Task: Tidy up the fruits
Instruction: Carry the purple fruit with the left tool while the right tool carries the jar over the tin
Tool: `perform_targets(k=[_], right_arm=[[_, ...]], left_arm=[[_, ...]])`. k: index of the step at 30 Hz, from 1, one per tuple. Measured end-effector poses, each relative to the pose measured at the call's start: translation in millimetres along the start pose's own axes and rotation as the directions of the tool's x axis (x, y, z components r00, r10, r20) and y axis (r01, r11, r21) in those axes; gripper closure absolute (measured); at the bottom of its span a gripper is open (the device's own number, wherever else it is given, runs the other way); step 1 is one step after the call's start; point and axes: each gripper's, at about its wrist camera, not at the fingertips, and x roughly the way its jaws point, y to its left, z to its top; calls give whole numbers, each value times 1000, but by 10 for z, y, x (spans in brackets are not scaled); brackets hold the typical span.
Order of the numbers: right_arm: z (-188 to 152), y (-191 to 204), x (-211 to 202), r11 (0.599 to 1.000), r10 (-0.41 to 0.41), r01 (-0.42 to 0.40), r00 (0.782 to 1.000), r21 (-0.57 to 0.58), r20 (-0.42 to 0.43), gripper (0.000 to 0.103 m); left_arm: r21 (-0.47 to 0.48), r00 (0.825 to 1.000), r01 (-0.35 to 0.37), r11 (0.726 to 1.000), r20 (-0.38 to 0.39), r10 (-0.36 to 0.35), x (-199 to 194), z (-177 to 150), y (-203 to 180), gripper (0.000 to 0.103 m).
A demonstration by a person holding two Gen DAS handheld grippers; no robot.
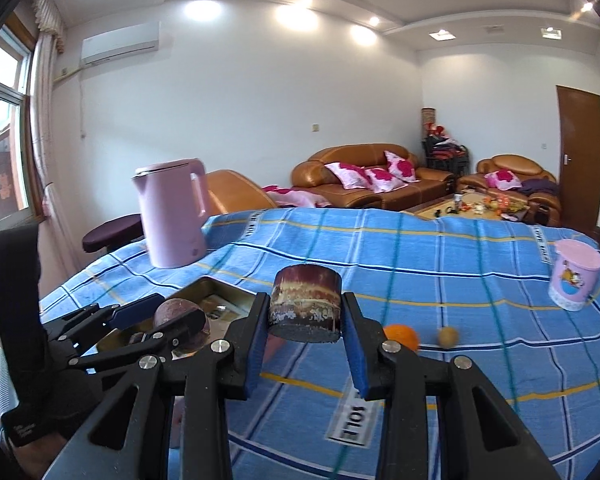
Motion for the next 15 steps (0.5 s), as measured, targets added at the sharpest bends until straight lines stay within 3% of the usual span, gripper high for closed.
perform_targets(k=[15], right_arm=[[-83, 508, 275, 989, 123, -129, 989, -78, -76, 66]], left_arm=[[-44, 996, -73, 996, -58, 71, 9, -145, 475, 52]])
